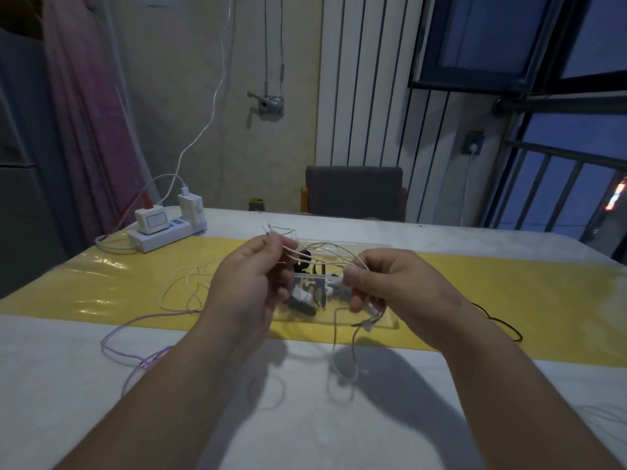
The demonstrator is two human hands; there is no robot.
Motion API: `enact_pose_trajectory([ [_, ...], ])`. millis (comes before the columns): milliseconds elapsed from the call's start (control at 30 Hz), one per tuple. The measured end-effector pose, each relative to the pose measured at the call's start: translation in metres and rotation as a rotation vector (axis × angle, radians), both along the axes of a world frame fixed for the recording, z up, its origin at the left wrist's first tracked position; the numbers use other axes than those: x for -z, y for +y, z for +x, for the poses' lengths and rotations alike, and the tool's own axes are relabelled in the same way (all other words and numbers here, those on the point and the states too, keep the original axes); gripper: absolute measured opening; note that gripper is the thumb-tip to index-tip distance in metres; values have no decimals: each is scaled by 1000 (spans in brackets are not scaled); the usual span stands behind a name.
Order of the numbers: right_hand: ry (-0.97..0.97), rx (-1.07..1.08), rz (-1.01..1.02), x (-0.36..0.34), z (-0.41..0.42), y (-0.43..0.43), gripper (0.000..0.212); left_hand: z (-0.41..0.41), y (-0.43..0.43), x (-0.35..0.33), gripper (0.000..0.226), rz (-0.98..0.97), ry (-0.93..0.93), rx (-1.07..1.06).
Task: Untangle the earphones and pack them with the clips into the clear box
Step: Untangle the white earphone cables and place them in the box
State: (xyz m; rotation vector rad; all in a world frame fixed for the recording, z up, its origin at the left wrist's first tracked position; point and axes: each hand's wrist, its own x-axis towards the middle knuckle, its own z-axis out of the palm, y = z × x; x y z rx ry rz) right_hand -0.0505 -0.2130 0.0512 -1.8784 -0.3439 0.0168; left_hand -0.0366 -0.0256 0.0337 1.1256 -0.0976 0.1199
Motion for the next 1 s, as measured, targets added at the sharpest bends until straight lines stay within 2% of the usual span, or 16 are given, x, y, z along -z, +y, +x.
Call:
enact_pose_trajectory([
  [100, 7, -27, -78, -3, -2, -3, 32, 2, 0, 1, 27, -208, 29, 76],
  [233, 70, -62, -190, -4, -2, -6, 34, 7, 3, 3, 24, -326, 80, 76],
  [400, 126, -78, -332, -6, -3, -19, 17, 11, 11, 0, 22, -323, 96, -46],
  [533, 134, -41, -375, -7, -2, -24, 20, 15, 19, 0, 24, -259, 75, -121],
  [667, 117, -4, -285, -3, 1, -25, 27, 16, 16, 3, 30, -218, 146, -195],
  [733, 113, 18, -179, -4, 1, -26, 32, 16, 15, 4, 34, -198, 211, -262],
  [833, 184, 4, -16, -7, -2, -24, 29, 16, 15, 3, 34, -248, 256, -306],
  [1000, 244, 11, 77, -5, -2, -22, 25, 6, 11, -4, 31, -325, 20, -166],
])
